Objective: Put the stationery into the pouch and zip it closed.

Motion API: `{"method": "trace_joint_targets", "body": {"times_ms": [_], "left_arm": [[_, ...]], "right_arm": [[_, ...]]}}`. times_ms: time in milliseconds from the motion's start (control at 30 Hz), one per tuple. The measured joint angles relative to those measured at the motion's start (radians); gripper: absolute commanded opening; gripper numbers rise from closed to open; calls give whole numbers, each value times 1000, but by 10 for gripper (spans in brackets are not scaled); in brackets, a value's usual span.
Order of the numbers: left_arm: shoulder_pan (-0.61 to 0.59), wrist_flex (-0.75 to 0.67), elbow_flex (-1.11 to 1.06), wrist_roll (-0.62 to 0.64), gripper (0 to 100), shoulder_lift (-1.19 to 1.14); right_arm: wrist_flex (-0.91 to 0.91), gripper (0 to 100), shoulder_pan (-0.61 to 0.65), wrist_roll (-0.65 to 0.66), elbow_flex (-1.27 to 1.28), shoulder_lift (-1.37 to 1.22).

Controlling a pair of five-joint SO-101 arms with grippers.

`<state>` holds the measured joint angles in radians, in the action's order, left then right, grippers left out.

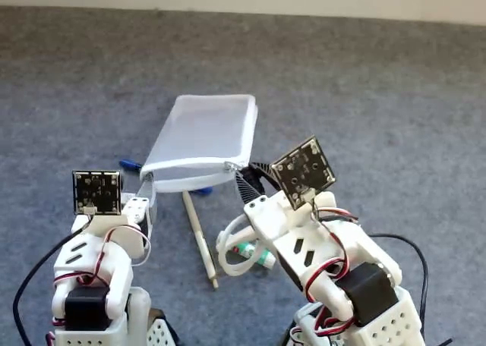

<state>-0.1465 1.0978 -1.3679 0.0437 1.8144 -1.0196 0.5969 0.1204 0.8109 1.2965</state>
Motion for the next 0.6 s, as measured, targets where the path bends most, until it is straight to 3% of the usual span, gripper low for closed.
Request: {"method": "trace_joint_targets", "body": {"times_ms": [233,600], "left_arm": [[89,0,-2,-32,162,0],[97,-95,-40,-32,162,-3]], "right_arm": [[-3,5,0,0,0,0],[-3,5,9,0,0,0]]}}
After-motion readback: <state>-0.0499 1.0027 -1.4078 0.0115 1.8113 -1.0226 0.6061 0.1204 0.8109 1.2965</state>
